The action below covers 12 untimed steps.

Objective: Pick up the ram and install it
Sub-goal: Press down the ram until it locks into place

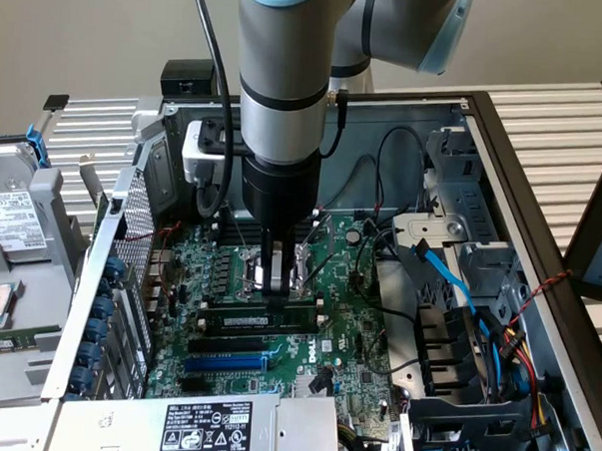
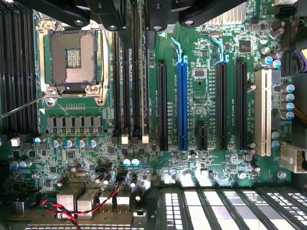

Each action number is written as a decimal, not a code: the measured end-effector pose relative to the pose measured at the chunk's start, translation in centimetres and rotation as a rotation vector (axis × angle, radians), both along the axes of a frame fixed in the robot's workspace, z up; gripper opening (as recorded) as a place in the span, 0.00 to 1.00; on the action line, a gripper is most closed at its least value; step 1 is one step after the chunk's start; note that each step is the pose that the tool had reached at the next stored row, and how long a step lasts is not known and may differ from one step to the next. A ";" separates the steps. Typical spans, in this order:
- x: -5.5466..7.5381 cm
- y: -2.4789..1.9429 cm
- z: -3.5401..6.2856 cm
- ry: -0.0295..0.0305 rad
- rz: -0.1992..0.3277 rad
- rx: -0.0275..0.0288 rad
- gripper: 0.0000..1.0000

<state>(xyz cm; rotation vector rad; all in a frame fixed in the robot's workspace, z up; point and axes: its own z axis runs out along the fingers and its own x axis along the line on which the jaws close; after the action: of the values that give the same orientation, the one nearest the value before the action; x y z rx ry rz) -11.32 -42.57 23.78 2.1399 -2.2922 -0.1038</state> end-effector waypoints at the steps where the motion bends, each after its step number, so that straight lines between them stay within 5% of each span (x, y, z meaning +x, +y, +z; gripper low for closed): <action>1: 0.0 0.00 0.00 0.0000 0.000 0.0000 0.26; 9: 0.0 0.00 0.00 0.0000 0.000 0.0001 0.26; 12: 0.0 0.00 0.00 0.0000 0.000 0.0000 0.17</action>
<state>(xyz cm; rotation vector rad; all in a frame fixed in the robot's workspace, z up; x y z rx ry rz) -11.32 -42.57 23.78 2.1399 -2.2922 -0.1038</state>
